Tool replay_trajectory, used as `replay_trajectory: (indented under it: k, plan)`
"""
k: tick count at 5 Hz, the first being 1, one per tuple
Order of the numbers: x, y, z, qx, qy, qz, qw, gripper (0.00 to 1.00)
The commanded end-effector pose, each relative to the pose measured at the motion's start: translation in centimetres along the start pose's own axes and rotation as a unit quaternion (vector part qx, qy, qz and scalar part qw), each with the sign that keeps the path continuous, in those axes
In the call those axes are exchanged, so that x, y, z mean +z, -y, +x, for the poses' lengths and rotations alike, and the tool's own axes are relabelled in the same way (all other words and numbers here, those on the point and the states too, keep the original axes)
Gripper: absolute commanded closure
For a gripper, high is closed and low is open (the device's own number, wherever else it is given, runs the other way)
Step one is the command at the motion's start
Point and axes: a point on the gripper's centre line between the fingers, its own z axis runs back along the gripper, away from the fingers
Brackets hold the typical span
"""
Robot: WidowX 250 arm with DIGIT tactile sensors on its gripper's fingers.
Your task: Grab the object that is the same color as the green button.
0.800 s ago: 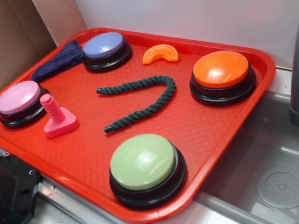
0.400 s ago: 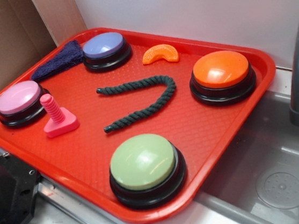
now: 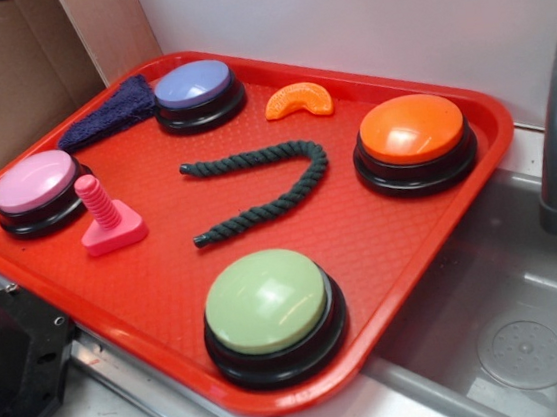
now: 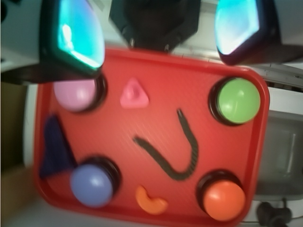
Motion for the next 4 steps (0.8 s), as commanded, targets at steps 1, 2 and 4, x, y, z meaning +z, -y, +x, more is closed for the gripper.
replay_trajectory:
  k: [1,2,4]
  plan:
    - [-2.7,-2.5,4.3,-0.094,-0.009,0.001,0.996,0.00]
    - [-5.5,-5.6,4.8,-0.126,-0.030,-0.002,0.992,0.00]
    - [-11.3,-7.5,6.6,-0.145,-0.078,-0.007,0.986,0.00]
